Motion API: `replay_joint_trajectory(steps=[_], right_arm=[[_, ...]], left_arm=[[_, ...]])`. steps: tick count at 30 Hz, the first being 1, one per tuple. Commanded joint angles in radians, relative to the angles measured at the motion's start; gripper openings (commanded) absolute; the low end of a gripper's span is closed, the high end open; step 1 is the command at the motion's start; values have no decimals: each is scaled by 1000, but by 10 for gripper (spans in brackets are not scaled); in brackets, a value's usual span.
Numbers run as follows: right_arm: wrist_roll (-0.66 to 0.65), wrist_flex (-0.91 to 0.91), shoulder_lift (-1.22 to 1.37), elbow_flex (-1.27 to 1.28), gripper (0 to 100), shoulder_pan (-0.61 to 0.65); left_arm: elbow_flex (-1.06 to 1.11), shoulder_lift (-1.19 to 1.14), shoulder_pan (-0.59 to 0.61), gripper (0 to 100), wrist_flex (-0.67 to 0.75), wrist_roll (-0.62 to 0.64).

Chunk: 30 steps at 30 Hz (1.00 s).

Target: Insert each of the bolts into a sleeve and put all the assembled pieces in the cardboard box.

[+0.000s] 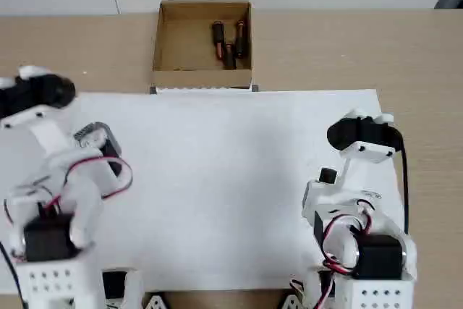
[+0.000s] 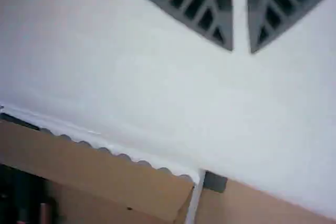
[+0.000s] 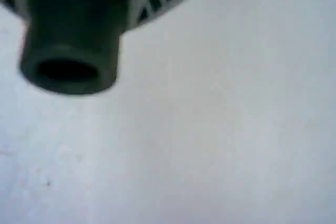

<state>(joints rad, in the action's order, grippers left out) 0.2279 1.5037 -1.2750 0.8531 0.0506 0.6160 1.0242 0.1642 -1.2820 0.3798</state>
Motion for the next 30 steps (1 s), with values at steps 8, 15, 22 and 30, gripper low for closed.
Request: replay_joint_trajectory(steps=[8,15,22,30], right_arm=[[43,-13,-8,-6,2,-79],[43,-13,-8,-6,2,-81],[71,-16,-8,-6,2,-82],[120,-15,-8,-5,2,-81]], left_arm=[[-54,-270,146,6,-3,6],[-56,-476,158,6,-74,-147],[-151,-623,241,6,-87,-367],[-364,-855,244,7,-235,-471]])
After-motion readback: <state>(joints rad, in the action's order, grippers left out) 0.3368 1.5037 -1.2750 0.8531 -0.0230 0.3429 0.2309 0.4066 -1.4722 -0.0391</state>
